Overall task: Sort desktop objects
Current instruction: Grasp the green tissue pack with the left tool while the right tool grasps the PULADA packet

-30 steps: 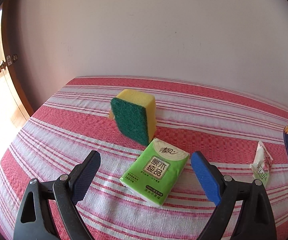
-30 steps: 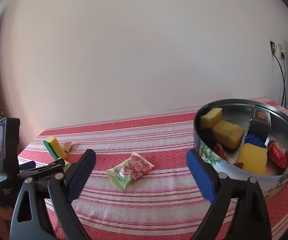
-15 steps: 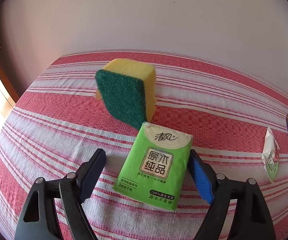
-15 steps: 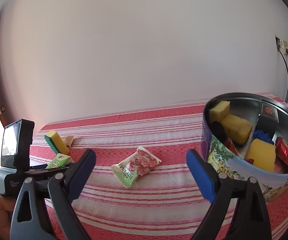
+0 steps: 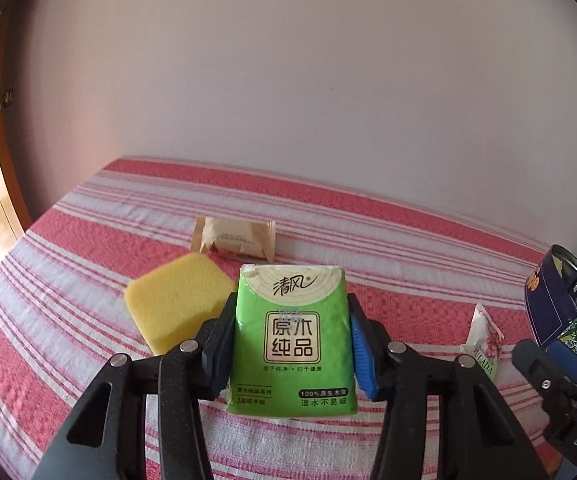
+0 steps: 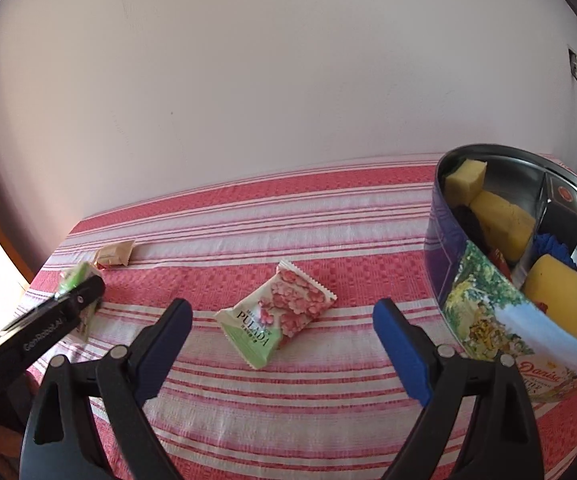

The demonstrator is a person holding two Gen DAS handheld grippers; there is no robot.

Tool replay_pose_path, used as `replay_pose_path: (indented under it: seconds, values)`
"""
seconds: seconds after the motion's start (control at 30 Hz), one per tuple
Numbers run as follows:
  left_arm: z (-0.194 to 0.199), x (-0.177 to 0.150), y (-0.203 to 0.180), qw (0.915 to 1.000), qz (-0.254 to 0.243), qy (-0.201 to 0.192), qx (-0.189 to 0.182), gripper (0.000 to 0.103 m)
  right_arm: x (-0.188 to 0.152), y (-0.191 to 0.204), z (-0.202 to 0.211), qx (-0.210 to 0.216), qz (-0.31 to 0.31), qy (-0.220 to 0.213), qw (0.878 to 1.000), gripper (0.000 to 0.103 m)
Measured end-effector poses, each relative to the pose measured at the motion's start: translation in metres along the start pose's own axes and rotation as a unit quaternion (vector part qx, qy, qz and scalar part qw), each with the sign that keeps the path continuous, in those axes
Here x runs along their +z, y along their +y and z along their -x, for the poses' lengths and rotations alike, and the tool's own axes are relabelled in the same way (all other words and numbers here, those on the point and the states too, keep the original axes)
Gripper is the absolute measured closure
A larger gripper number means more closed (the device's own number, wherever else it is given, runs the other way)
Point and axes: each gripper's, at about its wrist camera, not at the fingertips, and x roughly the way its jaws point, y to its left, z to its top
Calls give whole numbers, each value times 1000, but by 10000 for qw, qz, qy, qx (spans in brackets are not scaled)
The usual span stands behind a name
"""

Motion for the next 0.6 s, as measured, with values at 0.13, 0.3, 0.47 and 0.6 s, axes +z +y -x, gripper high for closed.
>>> replay_pose_path:
  seconds: [0.13, 0.3, 0.47, 0.6]
  values:
    - [12, 4, -3, 9979, -218, -523, 321, 51, 7, 6, -26, -248, -89, 419, 9988, 10]
    - [3, 8, 4, 9982, -194, -417, 381, 51, 7, 24, -63, -522, 230, 1119, 9921, 18]
    - [0, 12, 6, 9983, -167, -383, 411, 51, 7, 36, -66, -588, 541, 1079, 9909, 46]
    - [-9, 16, 18, 9984, -145, -374, 390, 51, 7, 29, -56, 119, 339, 906, 9952, 64]
